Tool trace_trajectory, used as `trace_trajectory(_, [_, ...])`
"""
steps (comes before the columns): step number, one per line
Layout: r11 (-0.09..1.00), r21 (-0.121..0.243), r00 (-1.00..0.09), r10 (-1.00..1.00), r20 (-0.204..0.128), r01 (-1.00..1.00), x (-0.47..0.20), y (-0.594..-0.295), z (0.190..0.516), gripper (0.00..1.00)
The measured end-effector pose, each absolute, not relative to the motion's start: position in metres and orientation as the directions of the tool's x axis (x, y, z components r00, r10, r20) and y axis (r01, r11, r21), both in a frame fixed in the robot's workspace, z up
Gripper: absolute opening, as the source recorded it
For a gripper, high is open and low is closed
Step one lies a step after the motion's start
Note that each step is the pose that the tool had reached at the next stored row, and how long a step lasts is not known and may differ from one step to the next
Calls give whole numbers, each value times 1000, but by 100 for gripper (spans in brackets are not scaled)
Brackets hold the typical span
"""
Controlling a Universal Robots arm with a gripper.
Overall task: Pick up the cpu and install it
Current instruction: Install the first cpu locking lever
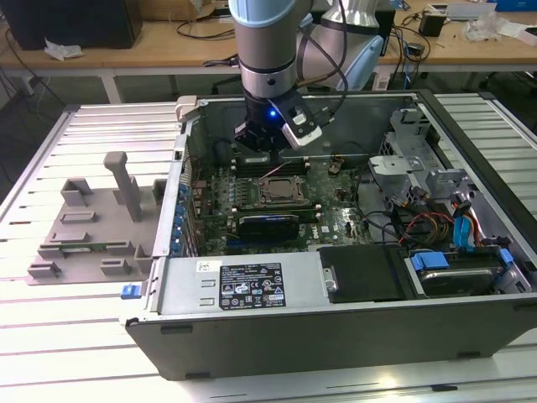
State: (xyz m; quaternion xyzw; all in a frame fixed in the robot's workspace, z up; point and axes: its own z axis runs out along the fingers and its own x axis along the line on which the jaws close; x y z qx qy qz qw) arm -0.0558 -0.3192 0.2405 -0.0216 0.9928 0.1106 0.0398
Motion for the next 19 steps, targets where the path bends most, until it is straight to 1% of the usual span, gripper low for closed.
trace_trajectory(7, [975,218,-996,-13,-84,-31,-56,-319,231,11])
trace_trajectory(10, [976,218,-996,28,-84,9,-55,-319,227,11])
trace_trajectory(19, [975,222,-996,32,-84,12,-55,-313,220,11])
